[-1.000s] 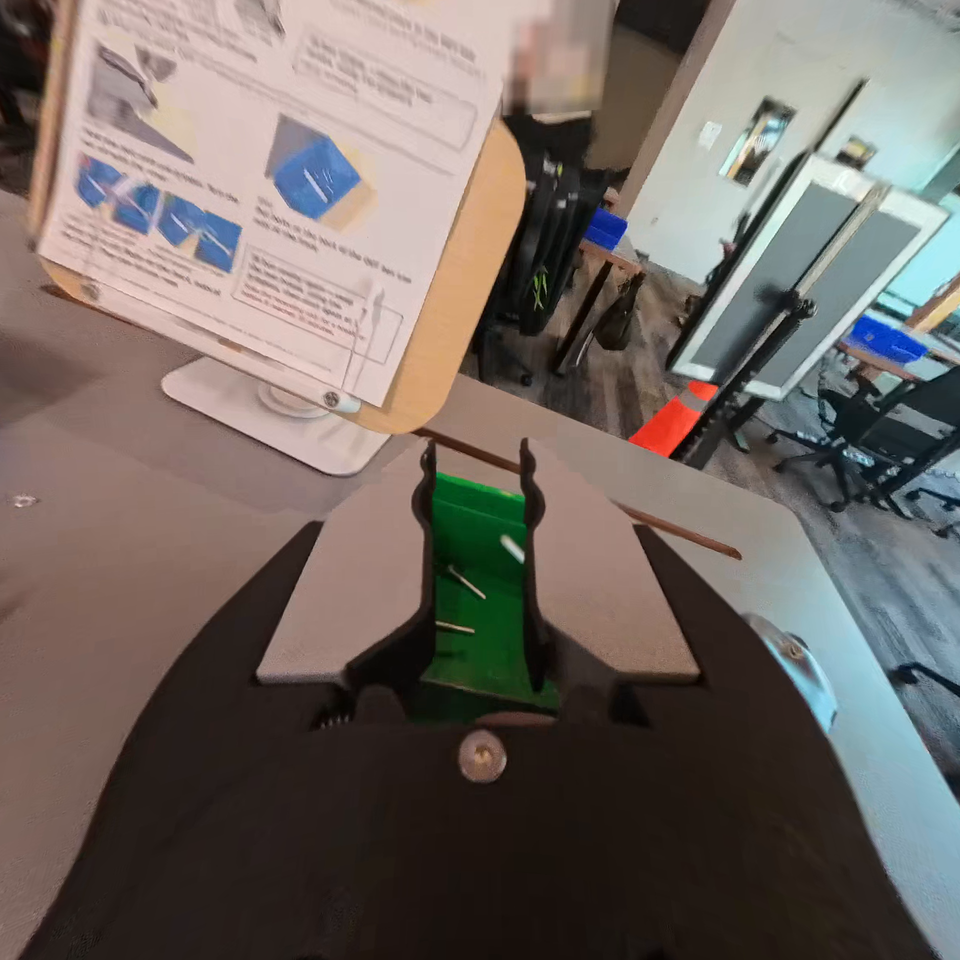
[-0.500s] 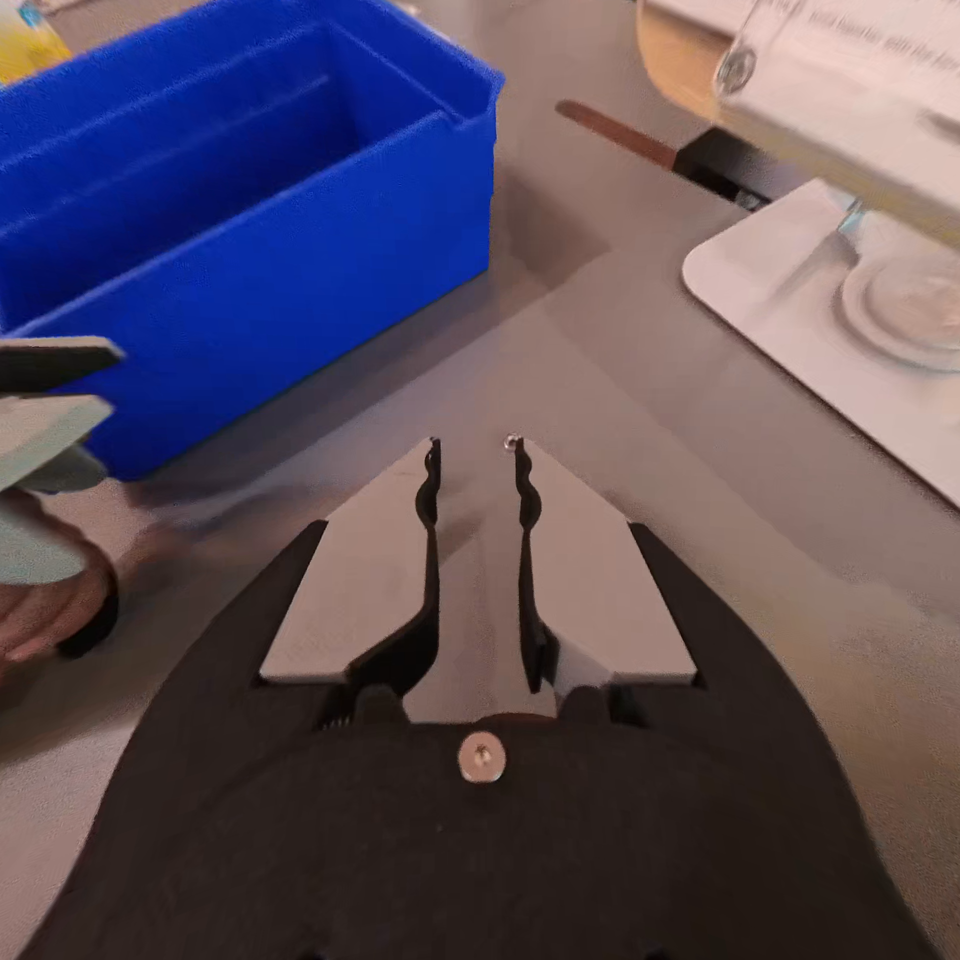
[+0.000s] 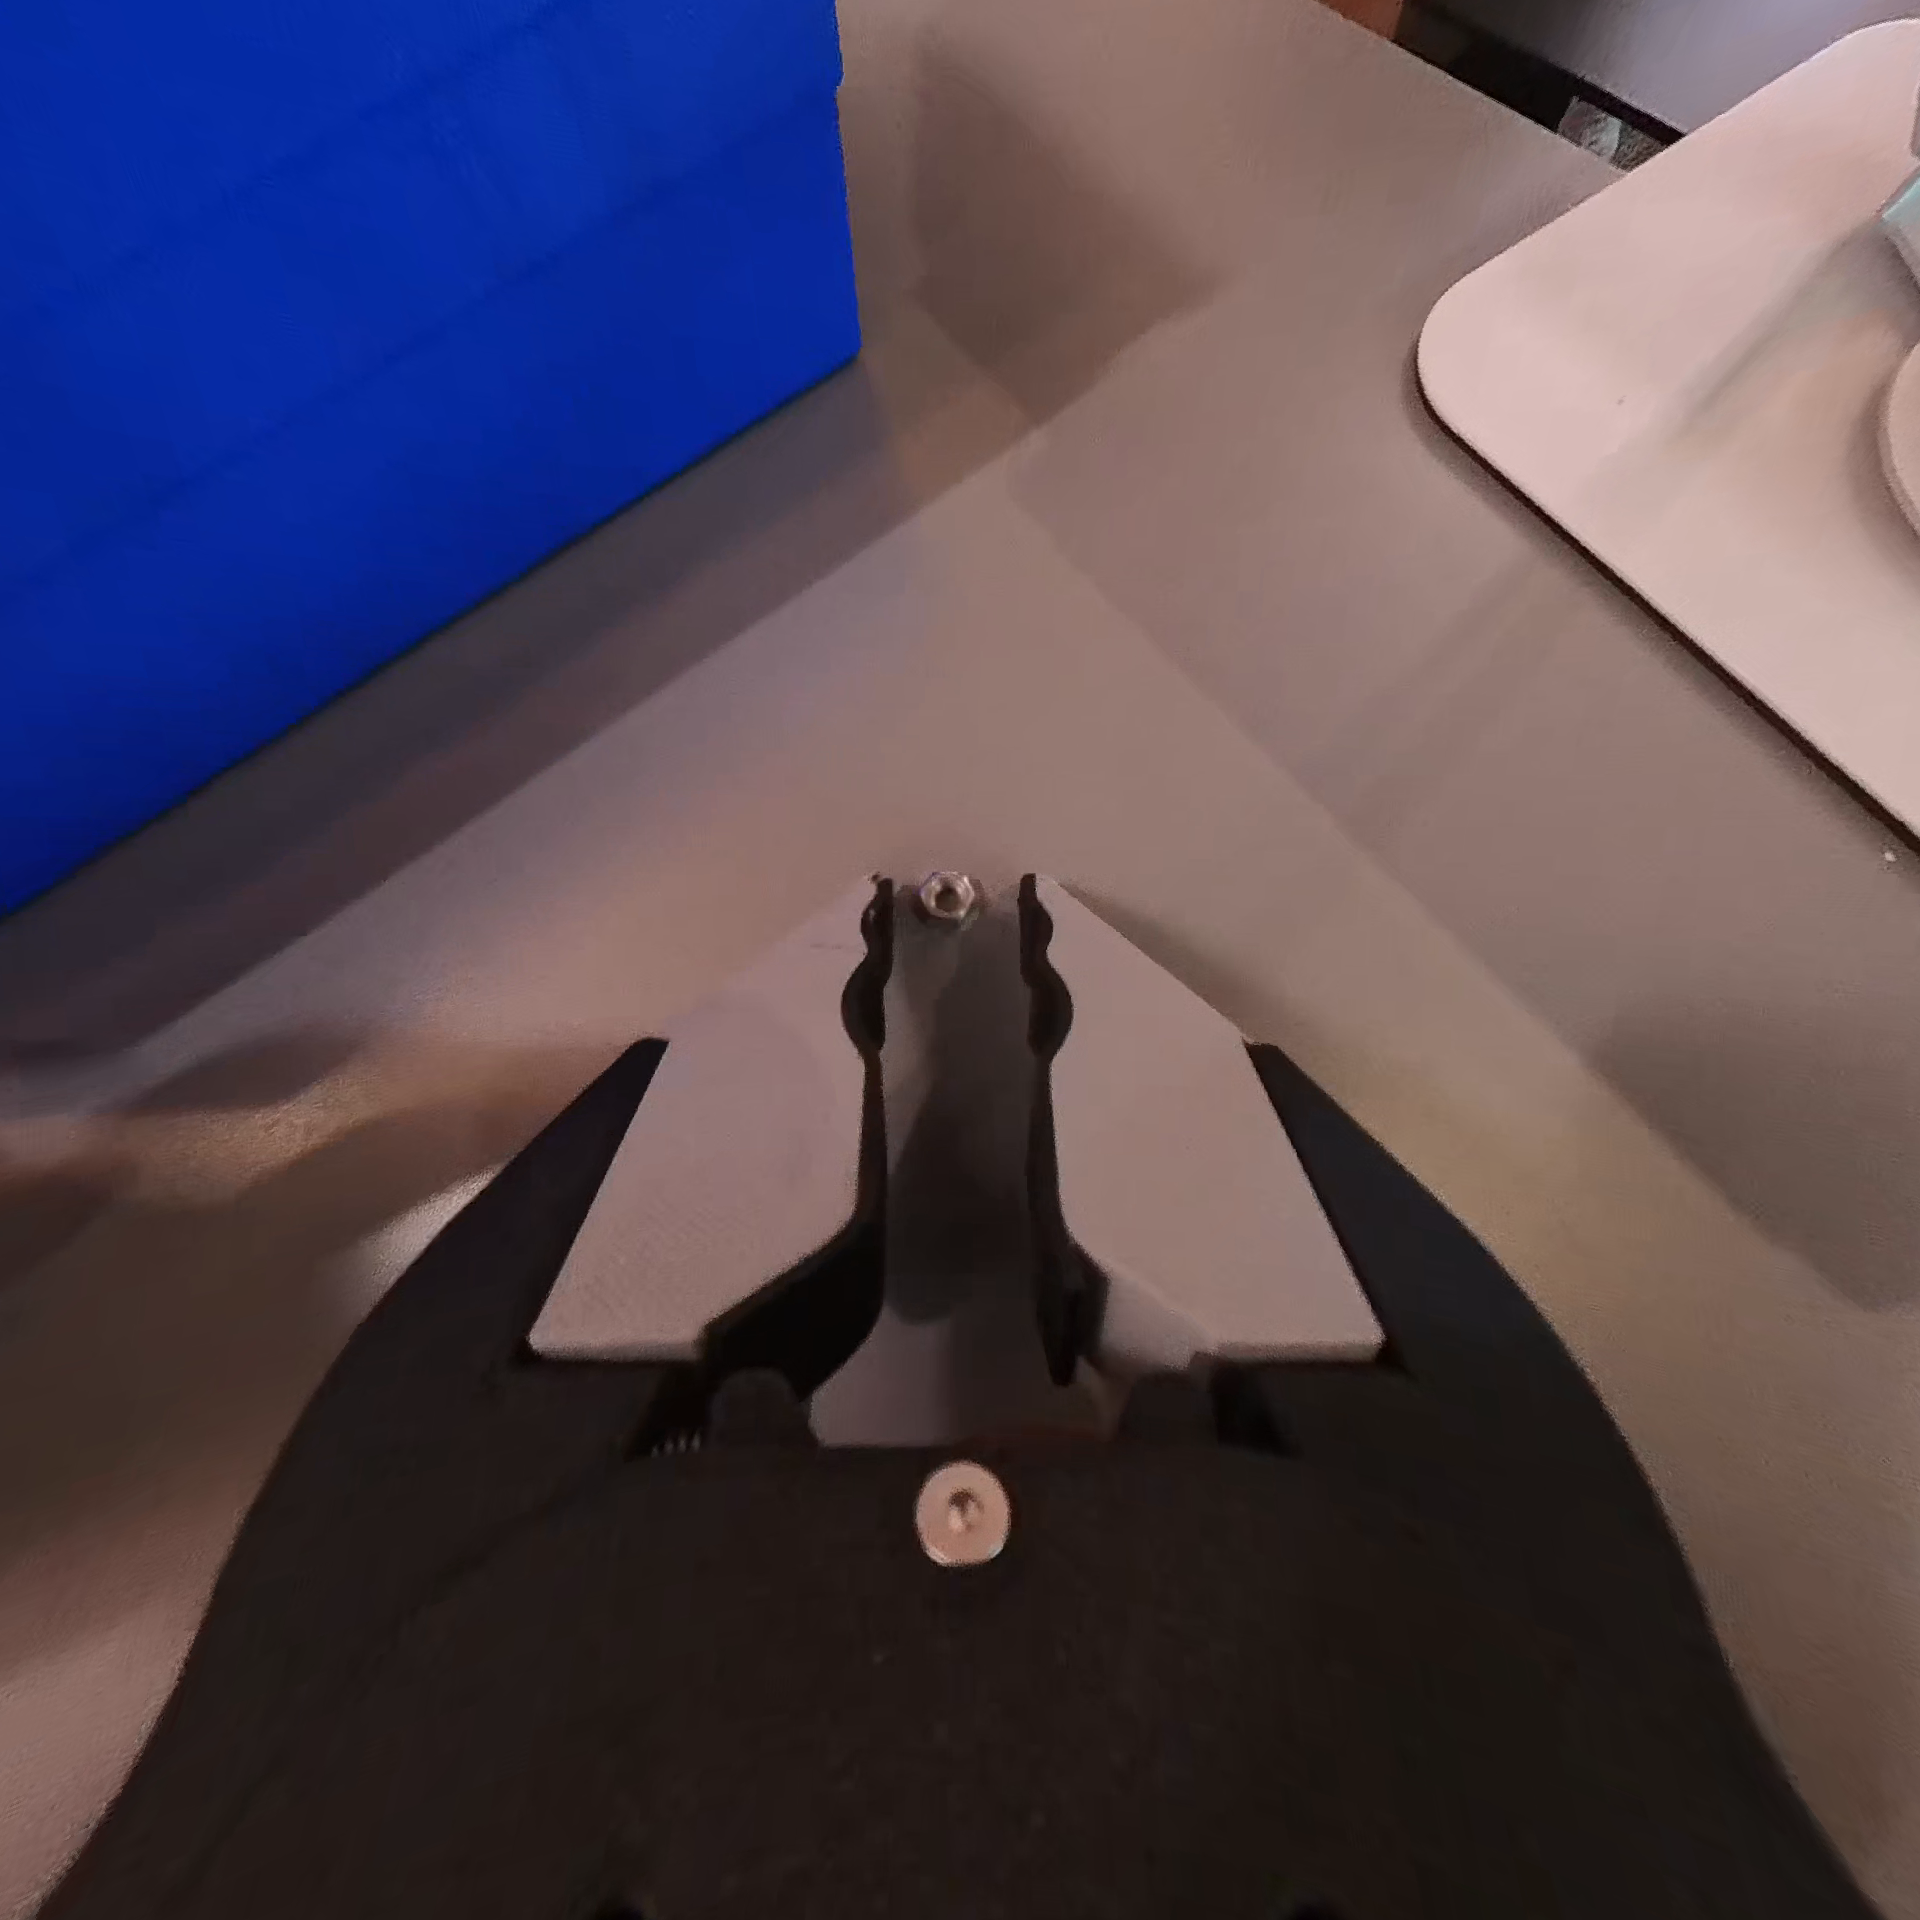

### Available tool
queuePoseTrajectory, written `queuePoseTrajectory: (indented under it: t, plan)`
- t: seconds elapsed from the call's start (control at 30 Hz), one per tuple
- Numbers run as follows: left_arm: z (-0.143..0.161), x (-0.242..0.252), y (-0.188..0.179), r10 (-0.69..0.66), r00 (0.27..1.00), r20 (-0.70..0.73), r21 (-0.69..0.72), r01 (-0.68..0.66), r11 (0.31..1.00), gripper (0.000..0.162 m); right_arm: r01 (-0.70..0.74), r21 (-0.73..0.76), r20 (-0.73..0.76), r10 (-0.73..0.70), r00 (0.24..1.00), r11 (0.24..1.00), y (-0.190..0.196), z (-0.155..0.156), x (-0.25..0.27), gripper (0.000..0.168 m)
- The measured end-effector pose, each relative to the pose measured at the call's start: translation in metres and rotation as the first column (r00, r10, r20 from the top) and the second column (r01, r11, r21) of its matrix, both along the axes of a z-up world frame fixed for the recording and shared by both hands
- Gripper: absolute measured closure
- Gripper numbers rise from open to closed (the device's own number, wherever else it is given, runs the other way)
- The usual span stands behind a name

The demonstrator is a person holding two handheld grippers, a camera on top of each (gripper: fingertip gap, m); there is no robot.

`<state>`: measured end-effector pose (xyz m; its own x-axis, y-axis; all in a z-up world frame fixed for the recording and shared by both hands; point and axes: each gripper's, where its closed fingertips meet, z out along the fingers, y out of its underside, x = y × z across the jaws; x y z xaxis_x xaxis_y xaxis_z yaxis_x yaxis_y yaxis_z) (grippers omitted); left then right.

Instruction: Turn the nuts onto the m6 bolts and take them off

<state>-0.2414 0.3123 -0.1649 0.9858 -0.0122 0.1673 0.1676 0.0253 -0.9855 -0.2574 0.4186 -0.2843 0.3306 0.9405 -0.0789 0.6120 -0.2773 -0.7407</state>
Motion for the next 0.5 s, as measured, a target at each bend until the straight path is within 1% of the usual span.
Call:
queuePoseTrajectory:
  t: [0.17,0.33,0.4,0.5]
  plan:
    - [-0.002,-0.001,0.001,0.007,1.0,-0.008,-0.01,-0.007,1.0,0.149,-0.038,0.12,0.071,0.03,0.997,0.992,0.001,-0.002,0.0,0.161]
    - [-0.004,-0.001,0.002,-0.001,1.0,-0.003,-0.016,0.001,1.0,0.148,-0.053,0.179,0.112,0.034,0.993,0.982,-0.004,0.003,0.009,0.161]
    - [-0.007,0.001,0.003,-0.003,1.0,-0.013,-0.027,0.003,1.0,0.148,-0.059,0.207,0.11,0.037,0.993,0.977,-0.01,0.014,0.017,0.161]
    - [-0.008,0.002,0.003,-0.009,1.0,-0.017,-0.031,0.009,0.999,0.149,-0.074,0.294,0.11,0.043,0.993,0.953,-0.022,0.043,0.04,0.161]
